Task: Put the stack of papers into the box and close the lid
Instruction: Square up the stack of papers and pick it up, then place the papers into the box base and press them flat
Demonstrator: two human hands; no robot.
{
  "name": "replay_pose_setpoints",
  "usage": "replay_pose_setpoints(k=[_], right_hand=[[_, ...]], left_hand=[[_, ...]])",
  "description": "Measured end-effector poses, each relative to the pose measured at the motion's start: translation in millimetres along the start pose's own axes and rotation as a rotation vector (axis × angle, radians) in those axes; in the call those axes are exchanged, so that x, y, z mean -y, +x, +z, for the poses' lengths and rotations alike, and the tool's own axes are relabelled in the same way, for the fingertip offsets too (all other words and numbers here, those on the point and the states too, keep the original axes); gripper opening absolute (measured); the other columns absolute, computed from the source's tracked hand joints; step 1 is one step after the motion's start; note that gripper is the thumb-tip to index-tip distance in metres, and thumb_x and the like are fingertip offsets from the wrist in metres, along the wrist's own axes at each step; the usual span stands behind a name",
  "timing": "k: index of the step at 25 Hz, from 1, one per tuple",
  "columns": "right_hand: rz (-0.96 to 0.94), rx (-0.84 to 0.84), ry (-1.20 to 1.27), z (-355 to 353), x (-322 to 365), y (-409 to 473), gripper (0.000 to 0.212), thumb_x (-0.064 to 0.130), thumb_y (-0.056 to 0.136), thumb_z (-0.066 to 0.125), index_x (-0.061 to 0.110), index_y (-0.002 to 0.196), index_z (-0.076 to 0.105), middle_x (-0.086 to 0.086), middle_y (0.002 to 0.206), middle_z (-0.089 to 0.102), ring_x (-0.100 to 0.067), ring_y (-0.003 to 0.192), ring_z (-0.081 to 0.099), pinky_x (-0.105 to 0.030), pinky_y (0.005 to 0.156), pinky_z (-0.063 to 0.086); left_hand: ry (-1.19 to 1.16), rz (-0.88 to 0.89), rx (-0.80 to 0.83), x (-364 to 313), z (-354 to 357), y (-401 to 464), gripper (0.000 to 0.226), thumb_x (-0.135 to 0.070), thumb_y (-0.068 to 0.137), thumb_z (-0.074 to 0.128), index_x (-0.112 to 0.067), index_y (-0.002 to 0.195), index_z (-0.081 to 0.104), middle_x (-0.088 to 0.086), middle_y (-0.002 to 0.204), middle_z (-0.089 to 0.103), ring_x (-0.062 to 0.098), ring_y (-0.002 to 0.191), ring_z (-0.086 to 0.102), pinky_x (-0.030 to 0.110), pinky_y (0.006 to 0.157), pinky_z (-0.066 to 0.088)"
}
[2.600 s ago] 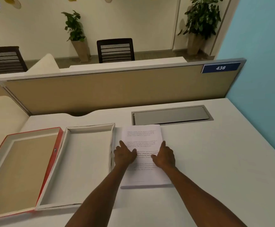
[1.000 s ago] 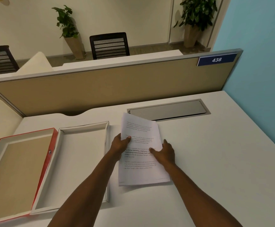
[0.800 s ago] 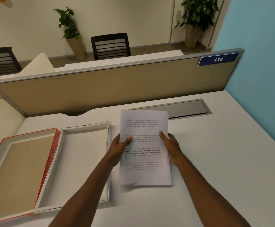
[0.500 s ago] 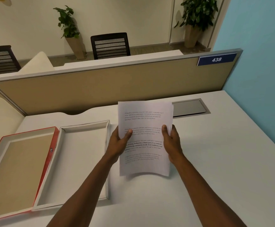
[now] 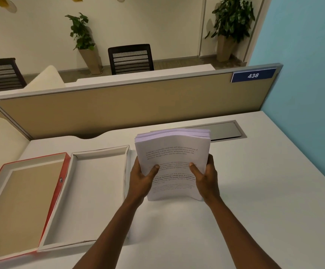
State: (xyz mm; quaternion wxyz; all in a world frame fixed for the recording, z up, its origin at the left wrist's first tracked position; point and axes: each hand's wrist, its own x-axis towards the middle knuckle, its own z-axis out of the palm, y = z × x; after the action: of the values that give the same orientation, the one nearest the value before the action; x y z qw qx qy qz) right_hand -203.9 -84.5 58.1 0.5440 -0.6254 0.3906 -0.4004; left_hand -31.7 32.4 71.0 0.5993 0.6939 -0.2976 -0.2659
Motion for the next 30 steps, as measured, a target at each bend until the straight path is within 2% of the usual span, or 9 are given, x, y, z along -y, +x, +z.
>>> replay_pose_setpoints(k=[4, 11, 13, 16, 20, 24, 26, 28, 30], right_hand=[[-0.017, 0.012, 0.009, 1, 1, -6, 0.03, 0.026, 0.096, 0.062, 0.026, 0.121, 0.047, 0.007, 0.106, 0.064, -0.018, 0.095, 0.068, -0.023, 0.066, 0.061], [-0.047, 0.089, -0.023, -12, -16, -22, 0.037, 0.027, 0.089, 0.062, 0.038, 0.12, 0.046, 0.01, 0.114, 0.064, -0.004, 0.101, 0.065, -0.025, 0.078, 0.062], [-0.067, 0.123, -0.184, -21, -29, -21, 0.031, 0.027, 0.096, 0.06, 0.031, 0.123, 0.046, 0.008, 0.116, 0.066, -0.008, 0.1, 0.067, -0.022, 0.079, 0.061], [-0.144, 0.145, -0.442, -27, -35, -17, 0.038, 0.032, 0.097, 0.055, 0.012, 0.128, 0.045, -0.006, 0.116, 0.068, -0.014, 0.088, 0.066, -0.011, 0.07, 0.055], [-0.184, 0.12, -0.518, -20, -22, -15, 0.041, 0.039, 0.094, 0.055, 0.009, 0.121, 0.05, -0.009, 0.108, 0.071, -0.014, 0.076, 0.065, -0.009, 0.061, 0.051], [-0.124, 0.169, -0.443, -11, 4, -18, 0.038, 0.034, 0.094, 0.062, 0.014, 0.124, 0.049, -0.001, 0.111, 0.069, -0.014, 0.077, 0.069, -0.015, 0.061, 0.056], [-0.096, 0.22, -0.392, 2, 22, -20, 0.038, 0.03, 0.094, 0.065, 0.015, 0.126, 0.05, 0.004, 0.11, 0.067, -0.014, 0.081, 0.069, -0.016, 0.064, 0.057], [-0.031, 0.262, -0.3, 24, 38, -22, 0.037, 0.029, 0.093, 0.067, 0.017, 0.126, 0.053, 0.005, 0.111, 0.067, -0.017, 0.089, 0.07, -0.026, 0.072, 0.06], [0.08, 0.294, -0.171, 52, 48, -23, 0.036, 0.03, 0.091, 0.069, 0.019, 0.123, 0.057, 0.002, 0.114, 0.07, -0.019, 0.095, 0.072, -0.04, 0.08, 0.062]], left_hand=[[0.015, 0.002, -0.063, 3, 5, -8, 0.059, -0.03, 0.083, 0.07, -0.026, 0.139, 0.05, 0.0, 0.126, 0.067, 0.029, 0.116, 0.066, 0.062, 0.09, 0.058], [0.095, -0.02, -0.024, 18, -2, -29, 0.066, -0.03, 0.084, 0.07, -0.025, 0.144, 0.043, -0.006, 0.131, 0.062, 0.024, 0.122, 0.061, 0.056, 0.097, 0.056], [0.148, -0.009, 0.006, 19, -5, -32, 0.058, -0.02, 0.09, 0.067, -0.024, 0.143, 0.044, -0.005, 0.131, 0.062, 0.025, 0.121, 0.06, 0.056, 0.098, 0.056], [0.261, 0.002, 0.04, 17, -10, -26, 0.052, -0.009, 0.094, 0.065, -0.019, 0.141, 0.045, -0.006, 0.127, 0.061, 0.021, 0.115, 0.06, 0.054, 0.097, 0.056], [0.327, 0.003, 0.114, 6, -22, -15, 0.047, -0.012, 0.094, 0.064, -0.019, 0.136, 0.047, -0.001, 0.125, 0.065, 0.025, 0.113, 0.066, 0.054, 0.093, 0.06], [0.282, -0.042, 0.102, -14, -44, -22, 0.046, -0.014, 0.094, 0.065, -0.023, 0.135, 0.047, 0.0, 0.127, 0.066, 0.026, 0.111, 0.069, 0.05, 0.092, 0.061], [0.207, -0.085, 0.058, -23, -65, -24, 0.046, -0.014, 0.093, 0.068, -0.025, 0.134, 0.049, -0.002, 0.123, 0.068, 0.021, 0.104, 0.072, 0.043, 0.085, 0.062], [0.114, -0.119, -0.013, -34, -92, -24, 0.046, -0.018, 0.09, 0.073, -0.027, 0.13, 0.052, -0.003, 0.117, 0.072, 0.022, 0.095, 0.076, 0.04, 0.078, 0.064], [0.017, -0.163, -0.091, -42, -125, -19, 0.044, -0.019, 0.087, 0.076, -0.026, 0.126, 0.057, -0.001, 0.114, 0.074, 0.027, 0.091, 0.077, 0.047, 0.08, 0.065]])
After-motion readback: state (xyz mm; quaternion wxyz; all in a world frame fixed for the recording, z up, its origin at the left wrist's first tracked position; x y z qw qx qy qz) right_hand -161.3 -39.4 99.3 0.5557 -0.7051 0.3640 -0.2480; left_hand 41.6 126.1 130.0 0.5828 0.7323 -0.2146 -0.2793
